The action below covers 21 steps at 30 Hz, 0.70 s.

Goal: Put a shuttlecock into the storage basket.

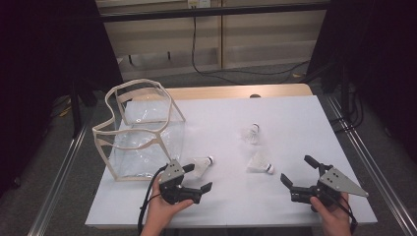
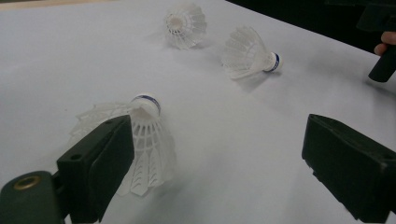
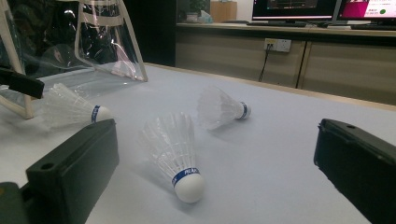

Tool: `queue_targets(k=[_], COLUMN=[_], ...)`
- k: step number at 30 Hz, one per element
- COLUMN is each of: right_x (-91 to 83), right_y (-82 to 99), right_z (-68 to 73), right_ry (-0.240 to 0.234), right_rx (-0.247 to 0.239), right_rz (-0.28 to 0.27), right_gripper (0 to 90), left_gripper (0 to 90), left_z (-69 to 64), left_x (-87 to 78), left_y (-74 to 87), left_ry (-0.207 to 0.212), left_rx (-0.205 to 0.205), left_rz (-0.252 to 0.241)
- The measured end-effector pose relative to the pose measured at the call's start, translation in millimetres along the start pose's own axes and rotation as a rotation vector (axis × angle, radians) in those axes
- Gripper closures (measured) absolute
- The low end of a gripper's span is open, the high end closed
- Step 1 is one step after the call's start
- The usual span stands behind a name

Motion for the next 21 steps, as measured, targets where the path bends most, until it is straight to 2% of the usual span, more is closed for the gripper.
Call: queue_targets(k=[11, 21], right_x=[-0.2, -0.1], right_y=[-0.3, -0.4], right_z=[-0.3, -0.1], right_ry=[-0.001, 0.000], right_rx=[-0.001, -0.002], right_rz=[-0.002, -0.002], right_gripper=[0.0, 0.0], left_gripper=[12.9, 18.5], left_z=[3.8, 7.3], left_x=[7.4, 9.0], left_y=[4.8, 7.4], left_ry=[-0.027, -0.057], left_rx=[-0.005, -0.008], left_rz=[0.045, 0.063])
Point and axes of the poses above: each handheld gripper's, and its own axes: x roughly forward along the jaws, y roughly out of its underside, z roughly to its left, the point moved 9 cm from there along x, roughly forward along the jaws, and after that the axes turned 4 degrees about y, right-handed, at the moved point
